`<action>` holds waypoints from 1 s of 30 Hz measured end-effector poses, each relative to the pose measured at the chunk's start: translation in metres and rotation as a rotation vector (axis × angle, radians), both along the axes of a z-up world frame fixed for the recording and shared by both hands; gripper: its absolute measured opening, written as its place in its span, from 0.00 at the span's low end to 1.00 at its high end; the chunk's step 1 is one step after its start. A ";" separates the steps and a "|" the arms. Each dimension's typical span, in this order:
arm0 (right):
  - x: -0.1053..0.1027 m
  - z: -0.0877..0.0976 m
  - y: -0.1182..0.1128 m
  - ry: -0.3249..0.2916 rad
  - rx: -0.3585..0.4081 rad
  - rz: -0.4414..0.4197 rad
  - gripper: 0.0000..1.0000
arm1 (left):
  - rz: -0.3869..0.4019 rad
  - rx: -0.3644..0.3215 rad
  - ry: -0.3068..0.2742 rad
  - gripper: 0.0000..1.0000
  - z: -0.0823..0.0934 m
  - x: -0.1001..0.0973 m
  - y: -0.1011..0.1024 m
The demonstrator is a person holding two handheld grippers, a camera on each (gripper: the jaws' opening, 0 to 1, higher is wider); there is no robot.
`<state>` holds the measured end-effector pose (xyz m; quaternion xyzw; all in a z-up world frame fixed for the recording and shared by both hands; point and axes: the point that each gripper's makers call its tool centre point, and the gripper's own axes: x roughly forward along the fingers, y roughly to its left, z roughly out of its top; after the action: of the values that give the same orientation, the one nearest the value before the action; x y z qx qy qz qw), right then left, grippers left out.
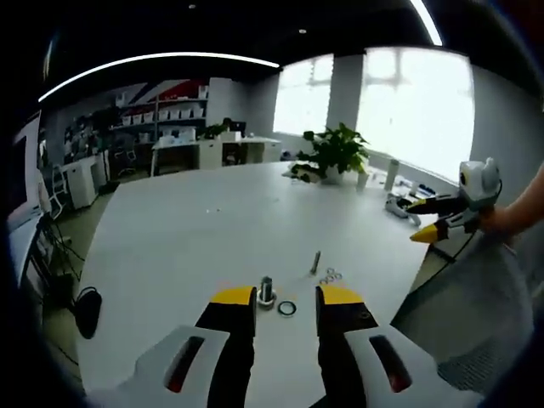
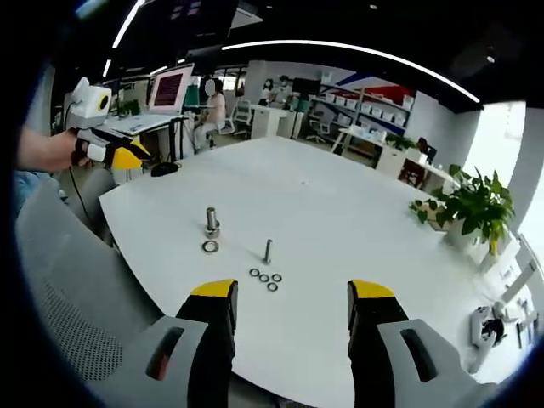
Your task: Place the washer onto the threaded stud by aligning its center hole with the stud, sliding it down to the base, and recovering from edge contact or off-axis alignment until the washer reaches the visible bottom stop.
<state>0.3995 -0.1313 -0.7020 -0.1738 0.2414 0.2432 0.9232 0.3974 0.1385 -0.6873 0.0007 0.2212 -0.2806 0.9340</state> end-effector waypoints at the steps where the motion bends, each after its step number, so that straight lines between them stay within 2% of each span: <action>1: 0.000 0.000 0.000 0.000 -0.002 0.004 0.54 | -0.002 0.007 0.006 0.26 -0.003 0.002 -0.001; 7: -0.001 -0.001 0.001 -0.001 0.006 0.013 0.54 | 0.007 0.003 0.058 0.26 -0.022 0.005 -0.007; 13: 0.002 0.000 0.000 -0.006 0.020 0.011 0.54 | -0.035 0.061 0.074 0.26 -0.034 0.009 -0.015; 19: 0.000 -0.001 0.003 -0.003 0.015 0.029 0.54 | -0.047 0.082 0.091 0.26 -0.042 0.015 -0.018; 24: -0.001 -0.003 0.005 0.009 0.012 0.035 0.54 | -0.054 0.090 0.087 0.26 -0.039 0.019 -0.023; 30: -0.001 -0.002 0.005 0.009 0.017 0.030 0.54 | -0.064 0.102 0.099 0.26 -0.045 0.030 -0.028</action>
<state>0.3980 -0.1267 -0.7040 -0.1687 0.2407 0.2600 0.9198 0.4271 0.1109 -0.7319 0.0414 0.2811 -0.2985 0.9111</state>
